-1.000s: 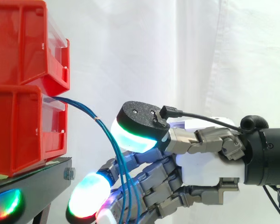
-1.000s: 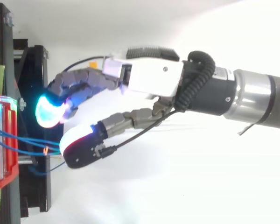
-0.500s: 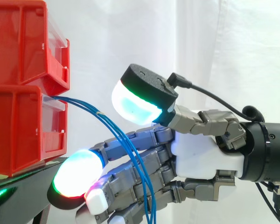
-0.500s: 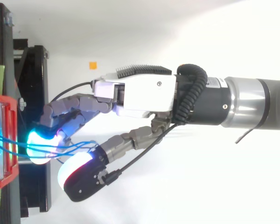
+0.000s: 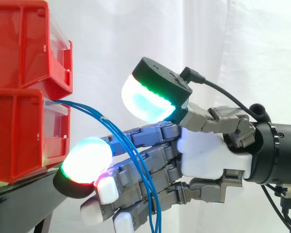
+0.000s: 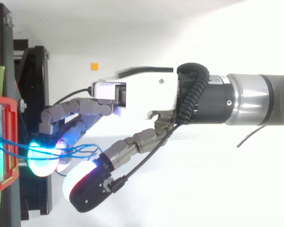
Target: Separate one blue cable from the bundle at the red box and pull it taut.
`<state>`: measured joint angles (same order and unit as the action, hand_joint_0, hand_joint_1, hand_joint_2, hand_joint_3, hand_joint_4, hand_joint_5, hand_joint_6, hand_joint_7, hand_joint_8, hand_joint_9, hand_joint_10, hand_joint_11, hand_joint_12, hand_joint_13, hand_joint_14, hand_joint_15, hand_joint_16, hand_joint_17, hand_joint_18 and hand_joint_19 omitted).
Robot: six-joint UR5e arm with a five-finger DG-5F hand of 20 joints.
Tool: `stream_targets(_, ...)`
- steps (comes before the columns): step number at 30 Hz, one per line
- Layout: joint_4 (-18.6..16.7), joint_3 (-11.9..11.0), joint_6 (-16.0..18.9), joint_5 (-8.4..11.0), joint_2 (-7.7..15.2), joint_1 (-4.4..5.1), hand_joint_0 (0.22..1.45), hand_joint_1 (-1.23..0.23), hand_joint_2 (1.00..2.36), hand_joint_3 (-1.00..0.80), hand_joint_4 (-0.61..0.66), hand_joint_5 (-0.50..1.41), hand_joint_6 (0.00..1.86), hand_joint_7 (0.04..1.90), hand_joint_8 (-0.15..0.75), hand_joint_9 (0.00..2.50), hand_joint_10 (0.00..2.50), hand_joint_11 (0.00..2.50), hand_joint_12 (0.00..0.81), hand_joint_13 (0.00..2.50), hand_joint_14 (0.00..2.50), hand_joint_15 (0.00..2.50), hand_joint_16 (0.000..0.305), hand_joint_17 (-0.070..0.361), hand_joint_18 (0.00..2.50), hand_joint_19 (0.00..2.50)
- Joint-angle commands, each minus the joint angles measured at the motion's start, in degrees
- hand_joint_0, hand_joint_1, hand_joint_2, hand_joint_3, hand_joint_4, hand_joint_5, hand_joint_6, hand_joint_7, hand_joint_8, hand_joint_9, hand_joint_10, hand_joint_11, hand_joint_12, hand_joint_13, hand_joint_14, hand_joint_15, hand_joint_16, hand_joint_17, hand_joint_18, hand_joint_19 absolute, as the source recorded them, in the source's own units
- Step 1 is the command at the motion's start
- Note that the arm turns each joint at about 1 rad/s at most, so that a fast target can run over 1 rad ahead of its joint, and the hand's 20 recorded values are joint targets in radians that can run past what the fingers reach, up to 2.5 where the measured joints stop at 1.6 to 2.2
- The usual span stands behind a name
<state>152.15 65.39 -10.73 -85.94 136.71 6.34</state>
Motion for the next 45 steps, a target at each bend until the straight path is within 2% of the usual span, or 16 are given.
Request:
stream_targets(1, -0.36, 0.0, 0.8, -0.45, -0.04, -0.54, 0.59, -0.65, 1.01, -0.44, 0.28, -0.15, 0.5, 1.16, 0.337, 0.77, 0.02, 0.62, 0.373, 0.67, 0.01, 0.39, 0.05, 0.112, 0.6, 0.61)
stream_targets(4, -0.8, 0.0, 1.06, -1.16, 0.05, -1.16, 0.59, -0.66, 1.0, -0.43, 0.27, -0.15, 0.5, 1.18, 0.338, 0.78, 0.02, 0.64, 0.374, 0.68, 0.02, 0.4, 0.049, 0.111, 0.61, 0.61)
stream_targets(8, -1.33, 0.0, 1.41, -1.68, 0.05, -1.51, 0.6, -0.66, 1.01, -0.42, 0.27, -0.15, 0.5, 1.21, 0.338, 0.78, 0.01, 0.65, 0.375, 0.69, 0.01, 0.4, 0.05, 0.112, 0.62, 0.62)
stream_targets(13, -1.85, 0.0, 1.59, -2.3, -0.04, -1.51, 0.6, -0.67, 1.01, -0.39, 0.26, -0.14, 0.5, 1.26, 0.338, 0.79, 0.02, 0.65, 0.374, 0.7, 0.01, 0.4, 0.05, 0.112, 0.63, 0.62)
stream_targets(23, -2.73, -0.09, 1.59, -2.03, -0.04, -0.89, 0.6, -0.68, 1.01, -0.4, 0.25, -0.14, 0.5, 1.3, 0.34, 0.79, 0.02, 0.66, 0.374, 0.72, 0.01, 0.42, 0.05, 0.113, 0.65, 0.63)
stream_targets(28, -2.73, -0.09, 1.59, -2.3, -0.04, -0.89, 0.62, -0.67, 1.01, -0.37, 0.24, -0.14, 0.5, 1.36, 0.343, 0.81, 0.02, 0.68, 0.371, 0.74, 0.01, 0.43, 0.05, 0.112, 0.67, 0.63)
stream_targets(34, -2.73, -0.09, 1.59, -2.3, -0.04, -1.07, 0.64, -0.67, 1.01, -0.3, 0.23, -0.15, 0.56, 1.31, 0.341, 0.83, 0.02, 0.73, 0.372, 0.76, 0.01, 0.44, 0.05, 0.112, 0.7, 0.65)
stream_targets(45, -2.73, -0.09, 1.76, -2.3, -0.04, -1.33, 0.62, -0.67, 1.01, -0.32, 0.21, -0.18, 0.71, 1.16, 0.35, 0.88, 0.02, 0.8, 0.379, 0.8, 0.02, 0.47, 0.05, 0.112, 0.75, 0.67)
